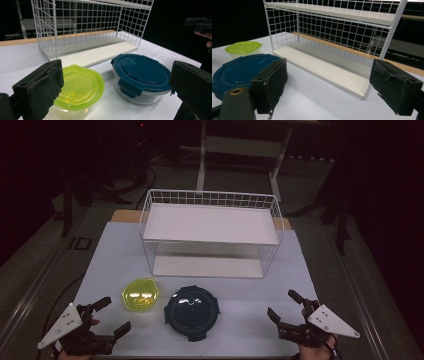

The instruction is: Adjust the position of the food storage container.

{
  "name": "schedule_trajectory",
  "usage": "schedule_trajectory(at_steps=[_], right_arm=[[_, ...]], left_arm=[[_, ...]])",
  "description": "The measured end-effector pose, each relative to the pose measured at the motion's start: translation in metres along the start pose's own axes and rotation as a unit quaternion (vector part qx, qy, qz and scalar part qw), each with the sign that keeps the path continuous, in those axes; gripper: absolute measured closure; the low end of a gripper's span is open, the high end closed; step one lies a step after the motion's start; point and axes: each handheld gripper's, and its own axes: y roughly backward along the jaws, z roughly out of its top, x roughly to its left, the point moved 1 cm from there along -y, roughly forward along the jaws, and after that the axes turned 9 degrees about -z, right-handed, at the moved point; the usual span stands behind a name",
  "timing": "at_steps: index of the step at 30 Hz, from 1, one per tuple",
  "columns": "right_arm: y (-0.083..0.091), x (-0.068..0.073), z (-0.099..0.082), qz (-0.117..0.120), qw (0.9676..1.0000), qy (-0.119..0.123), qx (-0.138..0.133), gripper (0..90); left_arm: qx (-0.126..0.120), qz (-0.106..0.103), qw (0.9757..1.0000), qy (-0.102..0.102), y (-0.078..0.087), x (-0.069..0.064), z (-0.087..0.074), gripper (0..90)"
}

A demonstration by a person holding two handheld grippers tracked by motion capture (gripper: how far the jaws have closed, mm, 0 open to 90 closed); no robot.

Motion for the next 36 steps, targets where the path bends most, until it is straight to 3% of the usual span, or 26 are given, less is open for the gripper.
schedule_trajectory(at_steps=[7, 11, 14, 17, 18, 21, 22, 23, 25, 26, 29, 34, 36], right_arm=[[0.002, 0.002, 0.006, -0.001, 1.0, -0.003, -0.005, 14.4], [0.003, 0.001, 0.007, -0.003, 1.0, -0.006, -0.006, 14.4], [0.004, 0.001, 0.008, -0.004, 0.9999, -0.007, -0.008, 14.5], [0.004, 0.0, 0.009, -0.005, 0.9999, -0.01, -0.007, 14.5], [0.005, -0.001, 0.009, -0.005, 0.9999, -0.012, -0.009, 14.5], [0.004, -0.001, 0.009, -0.004, 0.9999, -0.014, -0.008, 14.6], [0.005, -0.001, 0.009, -0.004, 0.9999, -0.015, -0.008, 14.6], [0.004, -0.001, 0.009, -0.003, 0.9998, -0.016, -0.007, 14.6], [0.004, -0.001, 0.009, -0.002, 0.9998, -0.017, -0.007, 14.7], [0.004, -0.001, 0.009, -0.002, 0.9998, -0.017, -0.007, 14.7], [0.005, -0.002, 0.008, 0.0, 0.9998, -0.019, -0.004, 14.9], [0.004, -0.002, 0.008, 0.002, 0.9998, -0.02, -0.001, 15.0], [0.004, -0.001, 0.008, 0.003, 0.9998, -0.02, -0.002, 15.0]], left_arm=[[0.014, -0.033, 0.9993, -0.009, -0.001, -0.005, 0.013, 0.0], [0.022, -0.033, 0.9991, -0.014, -0.002, -0.003, 0.025, 0.0], [0.026, -0.036, 0.999, -0.002, -0.006, 0.0, 0.033, 0.8], [0.044, -0.038, 0.9983, -0.004, -0.013, 0.001, 0.037, 5.1], [0.052, -0.035, 0.998, -0.004, -0.015, 0.001, 0.038, 14.4], [0.068, -0.042, 0.9968, 0.0, -0.024, 0.0, 0.041, 20.3], [0.076, -0.042, 0.9962, 0.001, -0.028, -0.001, 0.041, 26.8], [0.095, -0.041, 0.9947, -0.002, -0.035, -0.003, 0.04, 39.3], [0.102, -0.047, 0.9936, -0.001, -0.039, -0.004, 0.038, 47.8], [0.107, -0.051, 0.993, -0.004, -0.041, -0.005, 0.037, 47.8], [0.132, -0.059, 0.9895, -0.004, -0.051, -0.008, 0.029, 70.6], [0.178, -0.06, 0.9822, 0.006, -0.067, -0.008, 0.011, 81.9], [0.195, -0.058, 0.9792, 0.001, -0.073, -0.009, 0.004, 87.5]])
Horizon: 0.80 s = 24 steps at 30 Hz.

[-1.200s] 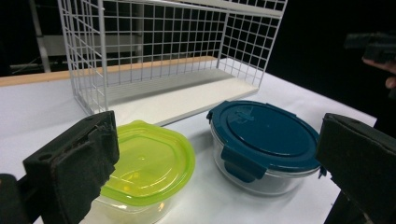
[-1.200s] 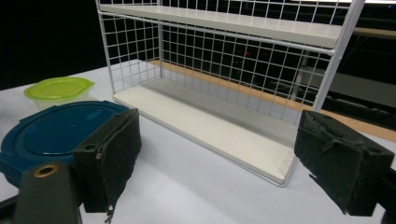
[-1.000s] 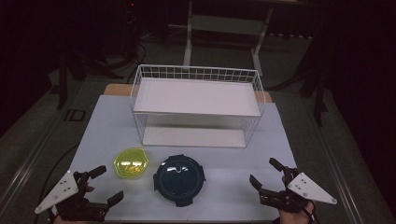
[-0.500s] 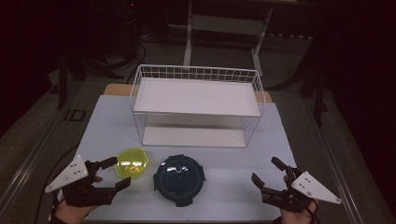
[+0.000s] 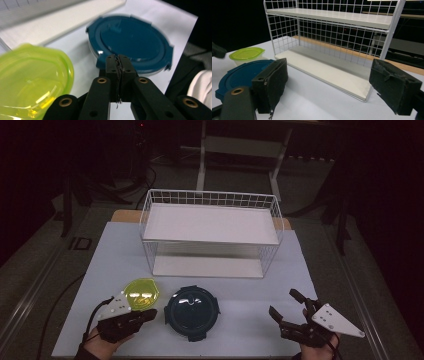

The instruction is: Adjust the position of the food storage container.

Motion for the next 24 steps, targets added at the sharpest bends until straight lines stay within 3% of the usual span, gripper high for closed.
schedule_trajectory(at_steps=[1, 7, 12, 18, 24], right_arm=[[0.0, 0.0, 0.0, 0.001, 1.0, 0.001, -0.001, 15.0], [0.0, 0.0, -0.001, 0.003, 1.0, 0.0, 0.002, 15.1], [0.0, 0.001, -0.001, 0.003, 1.0, -0.001, 0.003, 15.1], [-0.001, 0.001, -0.002, 0.005, 1.0, 0.0, 0.004, 15.1], [-0.002, 0.003, -0.002, 0.009, 0.9999, 0.0, 0.007, 15.1]], left_arm=[[0.019, 0.002, 0.9998, 0.004, -0.008, 0.002, -0.003, 88.5], [0.054, 0.004, 0.9985, 0.005, -0.027, 0.003, -0.008, 88.8], [0.057, 0.002, 0.9982, 0.016, -0.034, 0.008, -0.01, 88.8], [0.057, 0.009, 0.9983, 0.012, -0.038, 0.008, -0.006, 88.8], [0.059, -0.016, 0.9981, 0.01, -0.054, 0.005, 0.002, 88.8]])
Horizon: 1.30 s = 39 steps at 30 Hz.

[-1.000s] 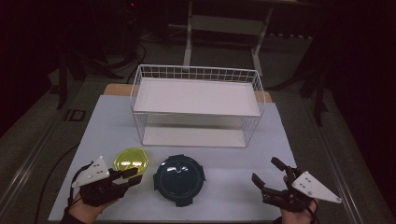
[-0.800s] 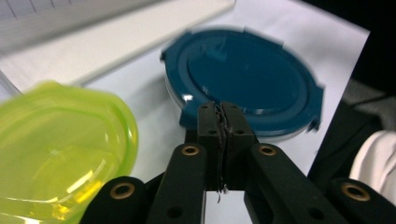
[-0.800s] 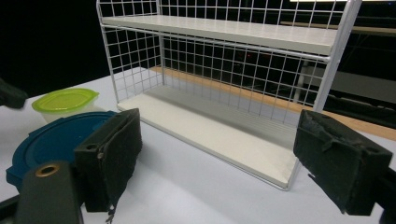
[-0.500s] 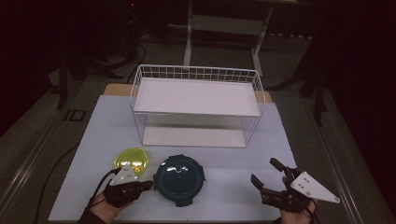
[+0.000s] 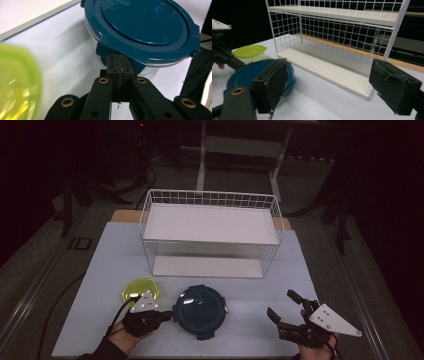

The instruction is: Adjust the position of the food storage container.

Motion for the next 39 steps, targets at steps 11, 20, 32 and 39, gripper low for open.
schedule_trajectory(at_steps=[11, 20, 32, 39], right_arm=[[0.001, 0.003, 0.002, -0.002, 1.0, 0.005, -0.002, 15.2], [0.0, 0.003, 0.001, 0.0, 1.0, 0.007, 0.001, 15.2], [-0.001, 0.003, -0.001, 0.004, 1.0, 0.007, 0.005, 15.2], [-0.002, 0.003, -0.001, 0.006, 0.9999, 0.006, 0.009, 15.2]], left_arm=[[0.009, -0.001, 1.0, 0.003, -0.015, -0.007, 0.007, 88.7], [0.0, 0.0, 1.0, 0.009, -0.02, -0.001, 0.016, 88.7], [0.005, -0.014, 0.9999, 0.007, -0.04, 0.001, 0.034, 88.8], [0.009, -0.023, 0.9997, 0.005, -0.054, -0.003, 0.045, 88.8]])
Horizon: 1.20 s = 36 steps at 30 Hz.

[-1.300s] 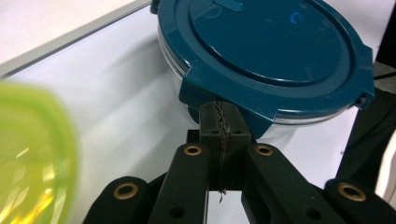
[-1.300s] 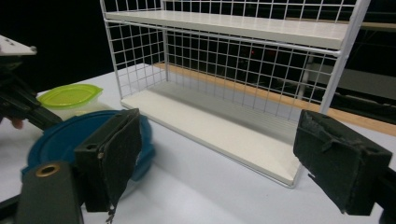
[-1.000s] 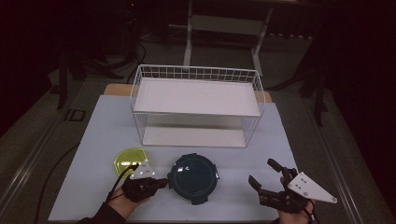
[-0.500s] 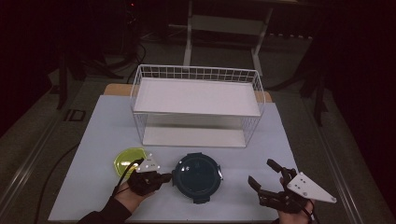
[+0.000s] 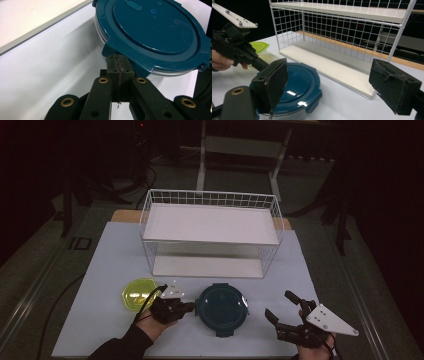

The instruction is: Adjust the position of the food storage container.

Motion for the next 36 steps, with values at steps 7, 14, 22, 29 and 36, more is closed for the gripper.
schedule_trajectory(at_steps=[7, 14, 22, 29, 36], right_arm=[[0.0, -0.001, 0.0, 0.0, 1.0, 0.001, 0.0, 15.3], [-0.001, -0.001, -0.001, 0.001, 1.0, 0.002, 0.003, 15.2], [-0.001, -0.001, -0.002, 0.001, 1.0, 0.003, 0.005, 15.3], [-0.001, -0.001, -0.003, 0.002, 1.0, 0.003, 0.007, 15.3], [-0.002, 0.001, -0.003, 0.004, 0.9999, 0.006, 0.009, 15.3]], left_arm=[[0.002, -0.015, 0.9999, -0.007, -0.016, -0.005, 0.01, 88.8], [0.0, -0.022, 0.9997, -0.008, -0.024, -0.007, 0.016, 88.8], [-0.001, -0.028, 0.9995, -0.01, -0.032, -0.008, 0.021, 88.8], [-0.015, -0.02, 0.9996, -0.012, -0.031, -0.01, 0.018, 83.0], [-0.052, -0.044, 0.9975, 0.021, -0.016, -0.011, 0.024, 54.6]])
